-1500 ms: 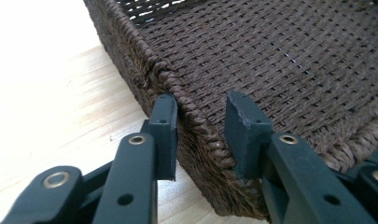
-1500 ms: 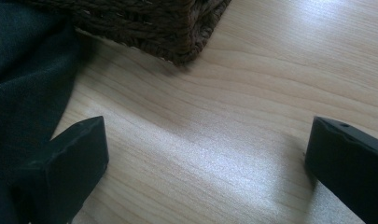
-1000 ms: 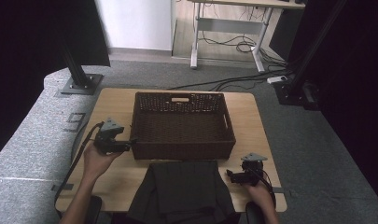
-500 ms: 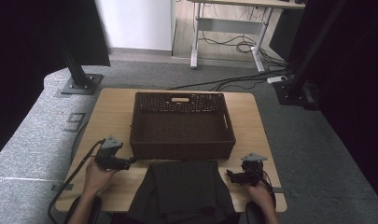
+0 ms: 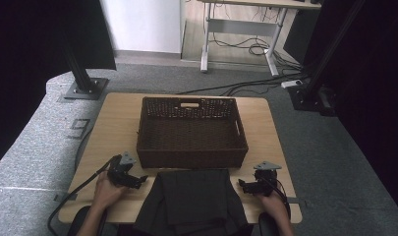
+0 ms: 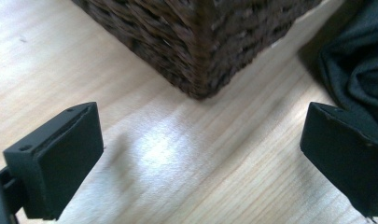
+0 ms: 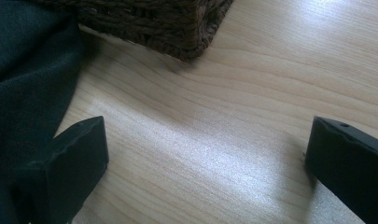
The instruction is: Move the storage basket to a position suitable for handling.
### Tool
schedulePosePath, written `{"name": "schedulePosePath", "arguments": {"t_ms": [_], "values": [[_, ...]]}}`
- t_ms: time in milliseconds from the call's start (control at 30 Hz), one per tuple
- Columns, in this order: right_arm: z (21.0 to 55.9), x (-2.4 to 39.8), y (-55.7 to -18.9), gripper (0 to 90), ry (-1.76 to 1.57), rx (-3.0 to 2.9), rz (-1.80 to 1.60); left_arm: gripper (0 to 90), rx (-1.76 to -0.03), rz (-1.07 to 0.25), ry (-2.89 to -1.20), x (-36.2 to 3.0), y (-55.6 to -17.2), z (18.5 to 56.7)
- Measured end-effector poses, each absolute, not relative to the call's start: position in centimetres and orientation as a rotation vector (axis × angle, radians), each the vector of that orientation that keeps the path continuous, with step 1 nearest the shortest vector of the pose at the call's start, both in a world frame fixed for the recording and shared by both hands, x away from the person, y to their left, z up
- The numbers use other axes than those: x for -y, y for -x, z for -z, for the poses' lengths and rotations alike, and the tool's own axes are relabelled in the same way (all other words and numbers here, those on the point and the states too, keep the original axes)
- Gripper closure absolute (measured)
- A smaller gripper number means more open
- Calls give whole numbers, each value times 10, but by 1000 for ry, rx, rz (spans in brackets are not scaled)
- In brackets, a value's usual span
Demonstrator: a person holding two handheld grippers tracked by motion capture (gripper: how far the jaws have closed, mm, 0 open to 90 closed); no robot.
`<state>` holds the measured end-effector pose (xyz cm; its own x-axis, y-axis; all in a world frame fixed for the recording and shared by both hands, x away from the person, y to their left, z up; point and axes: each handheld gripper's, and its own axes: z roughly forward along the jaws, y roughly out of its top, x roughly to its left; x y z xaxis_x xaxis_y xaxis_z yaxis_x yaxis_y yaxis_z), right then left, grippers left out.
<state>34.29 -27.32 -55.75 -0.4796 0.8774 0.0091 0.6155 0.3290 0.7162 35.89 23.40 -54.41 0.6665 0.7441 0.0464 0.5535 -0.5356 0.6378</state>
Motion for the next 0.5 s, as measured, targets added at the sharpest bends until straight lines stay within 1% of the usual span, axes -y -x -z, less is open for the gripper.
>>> {"name": "schedulePosePath", "arguments": {"t_ms": [167, 500], "values": [[558, 273, -343, 0, -1321, -2221, -945, 0, -1004, -366, -2259, -235, -362, 548], [558, 273, -342, 0, -1320, -2222, -946, 0, -979, -361, -2254, -234, -361, 549]]}}
